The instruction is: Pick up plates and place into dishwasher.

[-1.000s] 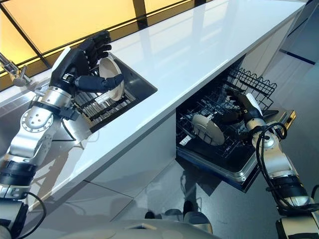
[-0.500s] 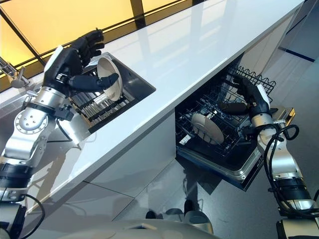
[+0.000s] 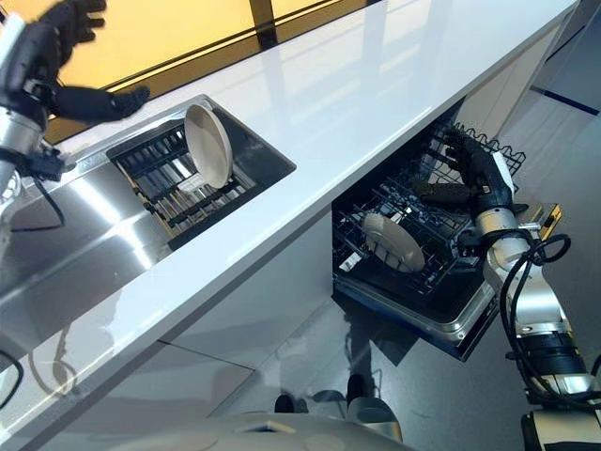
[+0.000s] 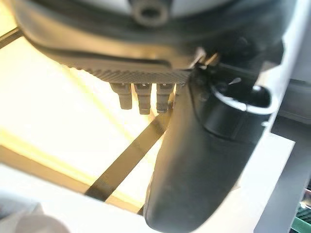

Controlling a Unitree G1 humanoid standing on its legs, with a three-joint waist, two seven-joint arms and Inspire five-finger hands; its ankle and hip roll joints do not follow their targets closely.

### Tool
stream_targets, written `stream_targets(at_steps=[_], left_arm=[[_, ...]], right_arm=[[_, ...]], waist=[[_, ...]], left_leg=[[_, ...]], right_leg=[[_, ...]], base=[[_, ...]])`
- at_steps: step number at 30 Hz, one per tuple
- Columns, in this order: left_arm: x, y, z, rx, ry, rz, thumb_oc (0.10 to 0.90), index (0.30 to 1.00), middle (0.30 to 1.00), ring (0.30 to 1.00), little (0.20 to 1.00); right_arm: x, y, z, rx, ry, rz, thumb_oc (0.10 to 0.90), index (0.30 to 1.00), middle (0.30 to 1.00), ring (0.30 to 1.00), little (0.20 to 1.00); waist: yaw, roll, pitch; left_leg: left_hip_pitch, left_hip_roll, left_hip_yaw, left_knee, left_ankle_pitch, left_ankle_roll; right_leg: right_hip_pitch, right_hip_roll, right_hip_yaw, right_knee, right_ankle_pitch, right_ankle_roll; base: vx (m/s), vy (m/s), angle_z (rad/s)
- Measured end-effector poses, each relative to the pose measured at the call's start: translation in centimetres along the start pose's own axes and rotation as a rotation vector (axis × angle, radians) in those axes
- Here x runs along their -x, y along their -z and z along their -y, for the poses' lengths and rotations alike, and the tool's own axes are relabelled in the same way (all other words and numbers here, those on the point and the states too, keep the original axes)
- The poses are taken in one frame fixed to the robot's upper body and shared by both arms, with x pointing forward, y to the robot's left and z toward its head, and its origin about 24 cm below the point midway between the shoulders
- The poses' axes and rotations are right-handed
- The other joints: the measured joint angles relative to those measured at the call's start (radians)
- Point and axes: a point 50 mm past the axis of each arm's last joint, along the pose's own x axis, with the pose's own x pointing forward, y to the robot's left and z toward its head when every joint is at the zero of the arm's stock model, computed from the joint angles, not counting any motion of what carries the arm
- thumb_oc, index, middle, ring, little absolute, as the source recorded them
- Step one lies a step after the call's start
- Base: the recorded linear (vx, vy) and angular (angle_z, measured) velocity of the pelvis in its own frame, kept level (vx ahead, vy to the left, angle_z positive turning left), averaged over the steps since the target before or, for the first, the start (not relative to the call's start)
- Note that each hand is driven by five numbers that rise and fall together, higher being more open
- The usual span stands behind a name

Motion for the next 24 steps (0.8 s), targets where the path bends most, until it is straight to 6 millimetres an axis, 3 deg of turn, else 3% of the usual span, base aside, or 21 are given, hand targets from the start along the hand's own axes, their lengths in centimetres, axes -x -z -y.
stream_targets(at_steps=[3, 6, 14, 19, 24], left_arm=[[-1.6, -1.2, -0.9, -0.107, -0.003, 0.013, 0.8, 0.9, 0.9, 0.9, 0.9], [-3.3, -1.8, -0.7, -0.216, 0.028, 0.014, 0.8, 0.9, 0.9, 0.9, 0.9], [-4.9, -3.9, 3.3, -0.453, 0.271, 0.1, 0.8, 0.9, 0.9, 0.9, 0.9], [-4.5, -2.9, 5.4, -0.61, 0.417, 0.084, 0.8, 0.9, 0.9, 0.9, 0.9], [-4.1, -1.4, 6.1, -0.728, 0.518, 0.035, 0.8, 0.9, 0.9, 0.9, 0.9]], right_arm=[[-0.8, -1.0, -0.5, -0.083, -0.015, 0.024, 0.8, 0.9, 0.9, 0.9, 0.9], [-1.5, -2.1, -1.0, -0.182, -0.01, 0.046, 0.8, 0.9, 0.9, 0.9, 0.9], [-2.1, -2.7, -2.8, -0.274, 0.042, 0.063, 0.8, 0.9, 0.9, 0.9, 0.9], [-2.4, -3.3, -2.9, -0.241, 0.056, 0.082, 0.8, 0.9, 0.9, 0.9, 0.9], [-2.4, -3.5, -2.1, -0.205, 0.056, 0.091, 0.8, 0.9, 0.9, 0.9, 0.9]], waist=[[-0.005, 0.012, 0.005], [-0.008, 0.03, 0.003], [-0.023, 0.049, 0.002], [-0.045, 0.049, 0.001], [-0.06, 0.05, 0.002]], left_leg=[[0.001, 0.0, 0.001, 0.0, 0.0, 0.0], [0.002, 0.001, 0.001, 0.0, 0.0, -0.001], [0.001, -0.002, 0.001, 0.0, 0.0, -0.001], [0.0, -0.001, 0.004, 0.0, 0.0, -0.001], [-0.005, -0.001, 0.012, 0.0, -0.002, -0.003]], right_leg=[[0.001, -0.001, -0.001, 0.0, 0.0, 0.0], [0.001, 0.0, -0.003, 0.0, 0.0, 0.0], [0.0, -0.001, -0.005, 0.001, 0.0, 0.0], [-0.002, 0.0, 0.002, 0.001, 0.0, 0.0], [-0.012, 0.001, 0.009, 0.001, 0.001, 0.0]], base=[[0.0, 0.0, 0.0], [0.0, 0.0, 0.0], [0.05, -0.002, 0.0], [0.04, 0.004, -0.02], [0.05, 0.019, -0.06]])
